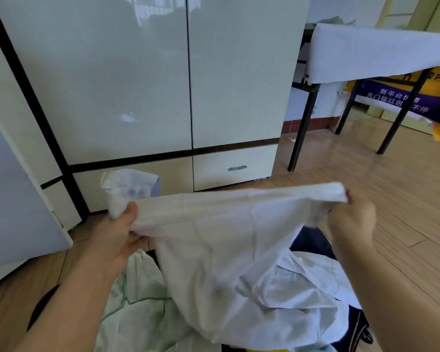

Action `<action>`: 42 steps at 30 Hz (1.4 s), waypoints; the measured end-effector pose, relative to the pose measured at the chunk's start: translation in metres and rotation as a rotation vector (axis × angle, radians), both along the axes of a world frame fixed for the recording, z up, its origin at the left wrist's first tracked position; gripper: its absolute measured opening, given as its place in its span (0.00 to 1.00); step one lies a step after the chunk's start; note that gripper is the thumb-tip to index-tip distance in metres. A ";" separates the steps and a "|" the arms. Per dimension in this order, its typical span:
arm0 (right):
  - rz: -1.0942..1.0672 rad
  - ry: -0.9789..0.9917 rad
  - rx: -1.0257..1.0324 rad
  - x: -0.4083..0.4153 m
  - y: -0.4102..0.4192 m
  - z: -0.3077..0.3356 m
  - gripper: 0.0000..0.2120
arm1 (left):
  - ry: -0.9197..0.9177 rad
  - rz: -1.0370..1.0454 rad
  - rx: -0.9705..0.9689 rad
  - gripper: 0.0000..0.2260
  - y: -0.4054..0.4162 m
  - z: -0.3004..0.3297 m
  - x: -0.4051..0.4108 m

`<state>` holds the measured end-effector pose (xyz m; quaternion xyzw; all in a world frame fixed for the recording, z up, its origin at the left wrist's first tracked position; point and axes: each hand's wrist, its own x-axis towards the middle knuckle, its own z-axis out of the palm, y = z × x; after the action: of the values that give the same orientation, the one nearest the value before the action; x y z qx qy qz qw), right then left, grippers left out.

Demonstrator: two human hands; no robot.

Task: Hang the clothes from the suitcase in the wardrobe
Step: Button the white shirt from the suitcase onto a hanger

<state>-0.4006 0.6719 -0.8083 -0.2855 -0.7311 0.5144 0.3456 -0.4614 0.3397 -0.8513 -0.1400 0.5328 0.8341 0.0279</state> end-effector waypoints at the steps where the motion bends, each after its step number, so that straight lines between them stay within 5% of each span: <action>1: -0.035 0.146 -0.025 0.001 -0.005 0.012 0.16 | -0.019 -0.045 0.019 0.14 0.008 0.000 0.001; 3: -0.020 0.323 0.081 0.004 -0.015 0.023 0.11 | -0.048 -0.153 0.164 0.20 0.022 0.007 0.004; 5: 0.178 0.176 0.292 0.011 -0.026 0.017 0.15 | -0.020 -0.225 0.330 0.26 0.028 0.013 0.002; 10: 1.158 -1.350 0.666 0.031 -0.043 -0.039 0.24 | 0.156 -0.233 0.611 0.24 0.028 0.028 0.002; 12: 1.316 -1.492 0.403 0.028 -0.040 -0.052 0.25 | 0.175 -0.207 0.627 0.21 0.026 0.028 0.002; 14: 1.180 -1.164 0.214 0.018 -0.034 -0.053 0.17 | 0.192 -0.227 0.633 0.22 0.022 0.026 -0.001; 17: 0.508 -0.564 0.463 0.000 -0.027 -0.051 0.12 | 0.277 -0.442 0.555 0.18 0.027 0.030 0.006; 19: 0.390 -0.399 0.608 -0.005 -0.034 -0.056 0.19 | 0.229 -0.450 0.489 0.22 0.027 0.025 0.011; 20: 0.446 -0.434 0.663 -0.007 -0.039 -0.062 0.28 | 0.213 -0.347 0.377 0.18 0.029 0.028 0.016; 22: 0.641 -0.583 0.762 -0.005 -0.054 -0.074 0.41 | 0.281 -0.423 0.471 0.07 0.028 0.040 0.023; 23: 0.736 -0.657 0.812 -0.003 -0.061 -0.079 0.43 | 0.275 -0.382 0.410 0.12 0.030 0.040 0.018; 24: 0.809 -0.718 0.853 -0.002 -0.067 -0.088 0.43 | 0.394 -0.333 0.179 0.18 0.026 0.055 0.021; 26: 0.901 -0.842 0.972 0.004 -0.076 -0.107 0.32 | 0.584 -0.440 0.296 0.23 0.028 0.053 0.029; 27: 0.893 -0.898 1.031 0.006 -0.076 -0.116 0.24 | 0.649 -0.500 0.119 0.28 0.029 0.048 0.027; 28: 0.848 -0.951 1.040 0.006 -0.073 -0.123 0.17 | 0.505 -0.615 0.040 0.31 0.028 0.050 0.031; 31: 0.555 -0.852 0.756 -0.004 -0.048 -0.119 0.10 | 0.421 -0.632 -0.103 0.30 0.021 0.056 0.033; 35: 0.284 -0.087 -0.335 -0.020 -0.002 -0.052 0.08 | 0.222 -0.619 -0.314 0.29 -0.004 0.038 0.019; 38: 0.358 0.330 -0.555 -0.009 0.011 0.017 0.06 | 0.091 -0.435 -0.610 0.31 -0.009 0.009 0.007; 42: 0.510 0.565 -0.723 0.002 0.011 0.062 0.07 | 0.005 -0.273 -1.043 0.20 0.026 -0.008 0.006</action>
<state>-0.3983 0.6831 -0.7466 -0.0497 -0.4314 0.8586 0.2723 -0.4556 0.3654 -0.8593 -0.0628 0.8897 0.4481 0.0614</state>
